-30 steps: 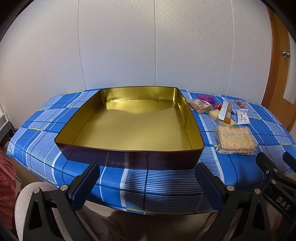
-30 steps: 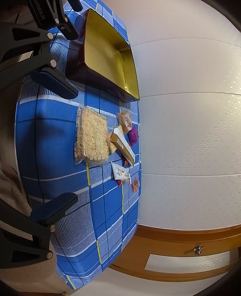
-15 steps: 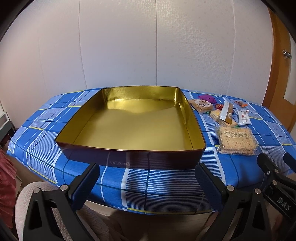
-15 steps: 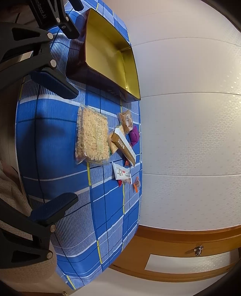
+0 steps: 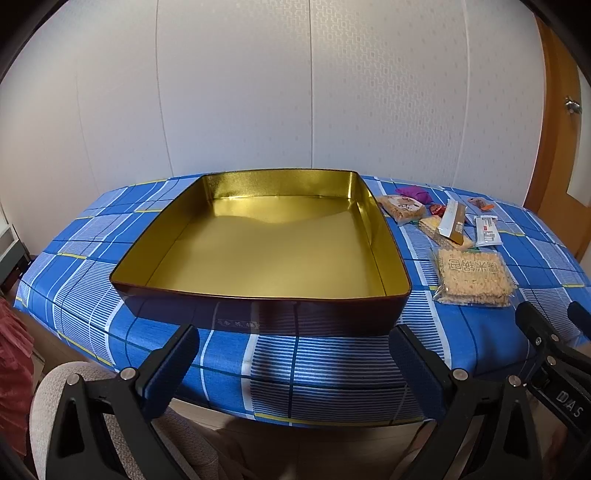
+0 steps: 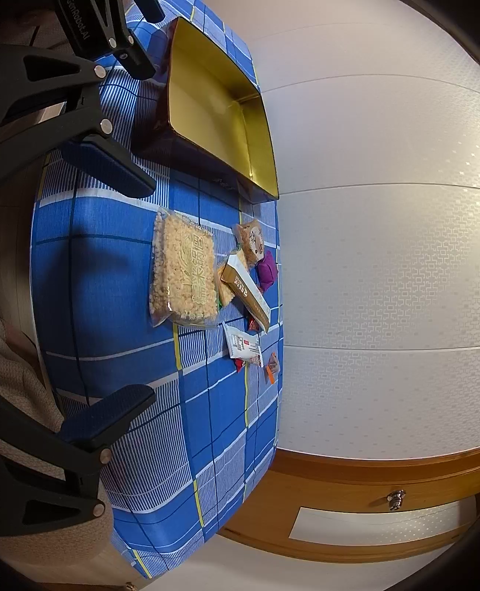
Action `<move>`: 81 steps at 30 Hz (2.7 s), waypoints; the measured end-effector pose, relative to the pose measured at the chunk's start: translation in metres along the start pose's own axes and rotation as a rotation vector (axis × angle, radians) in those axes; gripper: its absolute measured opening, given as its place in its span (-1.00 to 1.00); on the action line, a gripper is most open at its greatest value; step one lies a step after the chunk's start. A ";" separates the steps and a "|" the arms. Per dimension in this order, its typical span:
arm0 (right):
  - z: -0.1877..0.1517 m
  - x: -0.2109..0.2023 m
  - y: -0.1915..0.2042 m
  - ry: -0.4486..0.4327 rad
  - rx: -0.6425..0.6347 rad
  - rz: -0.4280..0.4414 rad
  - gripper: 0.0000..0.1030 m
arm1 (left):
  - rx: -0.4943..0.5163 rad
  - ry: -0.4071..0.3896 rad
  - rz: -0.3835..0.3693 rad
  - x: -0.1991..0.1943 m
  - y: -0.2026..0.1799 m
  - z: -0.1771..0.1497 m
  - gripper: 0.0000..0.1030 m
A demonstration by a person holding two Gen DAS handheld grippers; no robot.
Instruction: Organize snacks
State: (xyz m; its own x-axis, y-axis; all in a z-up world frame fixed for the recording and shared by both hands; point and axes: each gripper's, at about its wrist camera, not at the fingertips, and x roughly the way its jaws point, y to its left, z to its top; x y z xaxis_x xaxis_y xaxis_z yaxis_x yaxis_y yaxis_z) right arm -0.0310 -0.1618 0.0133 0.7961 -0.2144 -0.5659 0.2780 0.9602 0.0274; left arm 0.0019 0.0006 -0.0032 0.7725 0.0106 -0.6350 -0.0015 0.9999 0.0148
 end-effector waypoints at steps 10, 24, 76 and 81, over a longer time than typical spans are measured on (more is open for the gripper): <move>0.001 0.000 -0.001 -0.002 -0.001 0.000 0.99 | 0.003 0.006 0.003 0.001 0.000 0.000 1.00; 0.005 0.008 -0.010 0.017 0.036 0.003 0.99 | -0.014 0.072 -0.063 0.012 0.002 -0.002 1.00; 0.059 0.130 -0.092 0.351 0.101 0.234 0.14 | 0.042 0.140 -0.199 0.028 -0.101 0.029 1.00; 0.065 0.126 -0.127 0.313 0.252 0.210 0.14 | 0.085 0.168 -0.217 0.041 -0.133 0.043 1.00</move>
State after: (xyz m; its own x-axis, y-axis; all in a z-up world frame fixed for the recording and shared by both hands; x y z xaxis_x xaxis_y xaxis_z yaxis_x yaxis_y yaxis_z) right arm 0.0694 -0.3221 -0.0082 0.6592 0.0824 -0.7475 0.2805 0.8953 0.3460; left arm 0.0616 -0.1323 0.0019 0.6332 -0.1950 -0.7490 0.2108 0.9746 -0.0756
